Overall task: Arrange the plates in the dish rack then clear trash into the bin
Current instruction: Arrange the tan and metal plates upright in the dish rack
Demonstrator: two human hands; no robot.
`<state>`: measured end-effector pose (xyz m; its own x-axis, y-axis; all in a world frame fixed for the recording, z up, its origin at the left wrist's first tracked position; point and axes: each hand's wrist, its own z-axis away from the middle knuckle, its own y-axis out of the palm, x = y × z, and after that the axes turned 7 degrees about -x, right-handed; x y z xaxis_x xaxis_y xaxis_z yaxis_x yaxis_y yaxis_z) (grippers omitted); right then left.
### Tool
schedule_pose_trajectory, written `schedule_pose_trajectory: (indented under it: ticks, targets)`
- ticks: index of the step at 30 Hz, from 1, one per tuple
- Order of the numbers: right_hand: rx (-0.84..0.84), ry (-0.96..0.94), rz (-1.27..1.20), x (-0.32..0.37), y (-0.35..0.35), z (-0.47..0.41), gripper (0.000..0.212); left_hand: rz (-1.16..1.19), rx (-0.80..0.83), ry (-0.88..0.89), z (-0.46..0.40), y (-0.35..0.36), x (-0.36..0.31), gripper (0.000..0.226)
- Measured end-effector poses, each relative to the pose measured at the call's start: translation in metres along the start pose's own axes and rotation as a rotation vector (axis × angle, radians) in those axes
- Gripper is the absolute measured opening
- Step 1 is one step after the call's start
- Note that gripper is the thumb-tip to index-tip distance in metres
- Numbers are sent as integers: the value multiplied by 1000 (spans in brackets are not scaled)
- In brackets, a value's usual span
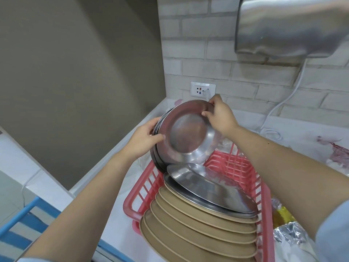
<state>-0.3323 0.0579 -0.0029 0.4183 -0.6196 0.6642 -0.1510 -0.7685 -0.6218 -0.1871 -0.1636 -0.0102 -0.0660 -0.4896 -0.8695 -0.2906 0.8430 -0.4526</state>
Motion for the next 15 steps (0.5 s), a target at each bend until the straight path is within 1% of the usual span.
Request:
schedule_pose_trajectory:
  ticks: [1, 2, 5, 7, 10, 12, 15]
  targets:
    - [1, 7, -12, 0, -1, 0, 25, -12, 24, -3, 1, -1, -1, 53]
    - [3, 15, -27, -1, -3, 1, 26, -3, 36, -13, 1, -1, -2, 56]
    - [22, 41, -74, -5, -11, 0, 28, 108, 25, -63, 2, 1, -6, 50]
    - [42, 46, -84, -10, -17, -1, 29, 103, 31, -72, 1, 2, -8, 49]
    - [46, 62, -105, -17, -25, -3, 28, 8, 68, -32, -1, 1, -9, 59]
    - [30, 88, -122, -21, -28, -1, 28, -101, 64, -1, -3, 2, -9, 66]
    - [8, 131, -145, -25, -29, 2, 27, -160, 46, 27, -2, 4, -10, 70]
